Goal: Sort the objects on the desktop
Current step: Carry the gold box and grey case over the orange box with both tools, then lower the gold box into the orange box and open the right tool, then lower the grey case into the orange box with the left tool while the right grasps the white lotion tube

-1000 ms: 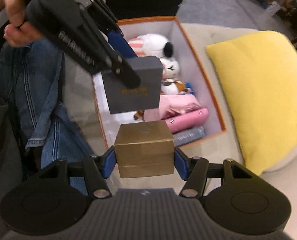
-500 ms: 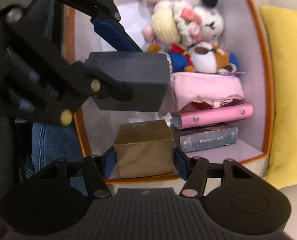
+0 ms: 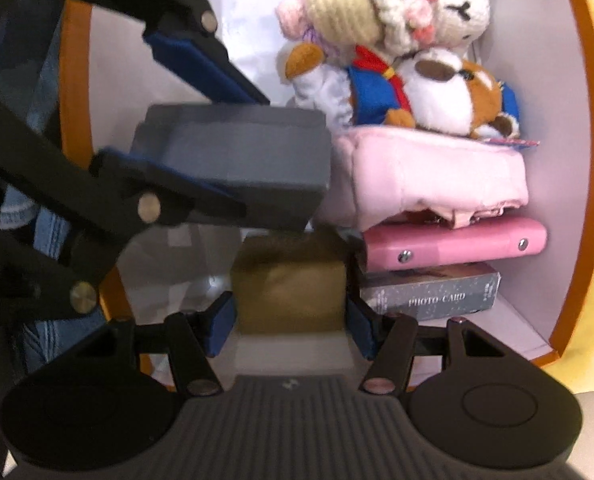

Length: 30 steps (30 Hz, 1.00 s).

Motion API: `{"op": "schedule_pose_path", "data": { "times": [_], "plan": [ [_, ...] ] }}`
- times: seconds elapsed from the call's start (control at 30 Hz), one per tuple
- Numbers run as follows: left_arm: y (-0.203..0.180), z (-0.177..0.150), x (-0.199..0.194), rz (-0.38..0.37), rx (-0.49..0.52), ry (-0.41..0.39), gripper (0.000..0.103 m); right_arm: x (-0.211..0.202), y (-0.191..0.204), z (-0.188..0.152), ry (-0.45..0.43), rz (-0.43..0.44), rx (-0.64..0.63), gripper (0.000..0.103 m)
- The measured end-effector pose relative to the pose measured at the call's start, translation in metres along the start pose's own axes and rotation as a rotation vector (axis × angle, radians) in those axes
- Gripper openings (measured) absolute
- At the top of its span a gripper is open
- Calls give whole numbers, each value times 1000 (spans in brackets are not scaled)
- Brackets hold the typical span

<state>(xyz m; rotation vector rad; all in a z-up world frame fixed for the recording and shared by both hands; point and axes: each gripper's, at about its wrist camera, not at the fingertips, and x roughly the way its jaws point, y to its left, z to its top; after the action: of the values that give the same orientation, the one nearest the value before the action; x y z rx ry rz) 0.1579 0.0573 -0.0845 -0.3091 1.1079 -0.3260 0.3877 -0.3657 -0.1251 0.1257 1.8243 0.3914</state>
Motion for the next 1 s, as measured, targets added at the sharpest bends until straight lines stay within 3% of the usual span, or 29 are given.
{"op": "schedule_pose_path", "data": {
  "times": [0.3, 0.63, 0.67, 0.87, 1.0],
  "plan": [
    [-12, -9, 7, 58, 16, -1, 40, -17, 5, -20, -94, -12, 34, 63],
    [-21, -13, 8, 73, -6, -12, 40, -66, 20, -80, -369, -120, 250, 64],
    [-21, -13, 9, 67, -6, -17, 40, -66, 7, -77, -381, -137, 255, 64],
    [-12, -17, 10, -47, -75, -16, 45, -71, 16, -108, -509, -171, 377, 64],
    [-7, -22, 6, -64, -93, -29, 47, -65, 30, -132, -589, -164, 465, 64]
  ]
}}
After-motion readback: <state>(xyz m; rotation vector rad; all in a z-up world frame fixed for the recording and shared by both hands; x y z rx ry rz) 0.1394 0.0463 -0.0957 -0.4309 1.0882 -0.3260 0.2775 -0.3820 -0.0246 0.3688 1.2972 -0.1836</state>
